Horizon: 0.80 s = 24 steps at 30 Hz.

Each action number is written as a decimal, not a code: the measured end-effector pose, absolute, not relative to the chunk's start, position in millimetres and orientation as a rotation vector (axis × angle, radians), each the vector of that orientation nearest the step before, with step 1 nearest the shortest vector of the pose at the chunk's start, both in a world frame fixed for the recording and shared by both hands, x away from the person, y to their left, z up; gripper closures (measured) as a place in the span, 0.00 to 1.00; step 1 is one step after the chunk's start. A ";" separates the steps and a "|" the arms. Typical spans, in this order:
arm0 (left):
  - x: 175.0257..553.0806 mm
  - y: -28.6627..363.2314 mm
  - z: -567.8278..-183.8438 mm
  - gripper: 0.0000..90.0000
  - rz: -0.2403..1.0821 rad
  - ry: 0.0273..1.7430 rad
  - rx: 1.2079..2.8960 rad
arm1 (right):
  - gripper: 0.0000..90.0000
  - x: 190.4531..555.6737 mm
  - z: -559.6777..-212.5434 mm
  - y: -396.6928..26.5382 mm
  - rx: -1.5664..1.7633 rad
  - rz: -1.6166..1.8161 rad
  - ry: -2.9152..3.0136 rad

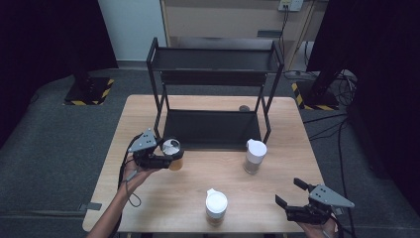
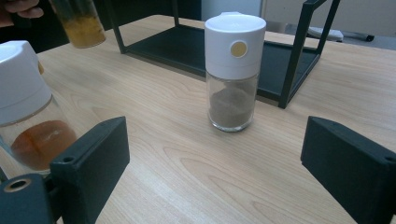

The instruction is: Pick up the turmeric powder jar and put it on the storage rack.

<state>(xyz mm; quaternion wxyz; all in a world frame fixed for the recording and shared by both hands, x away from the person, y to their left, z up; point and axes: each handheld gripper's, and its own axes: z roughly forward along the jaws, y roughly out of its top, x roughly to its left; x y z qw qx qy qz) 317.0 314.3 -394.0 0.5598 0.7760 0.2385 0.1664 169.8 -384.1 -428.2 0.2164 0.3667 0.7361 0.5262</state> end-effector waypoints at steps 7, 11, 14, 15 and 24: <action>328.3 299.7 -383.2 0.38 0.422 0.584 1.824 | 0.09 170.0 -428.4 -384.2 1.013 1.459 2.040; 336.5 291.3 -378.8 0.38 0.434 0.613 1.809 | 0.09 170.0 -428.5 -384.5 1.012 1.460 2.041; 341.1 284.8 -375.6 0.38 0.453 0.641 1.802 | 0.09 169.9 -428.5 -384.6 1.011 1.461 2.041; 342.5 283.6 -375.2 0.38 0.457 0.649 1.798 | 0.09 169.9 -428.5 -384.8 1.012 1.462 2.041; 359.6 271.4 -374.1 0.38 0.517 0.746 1.768 | 0.09 170.1 -428.6 -385.1 1.006 1.465 2.044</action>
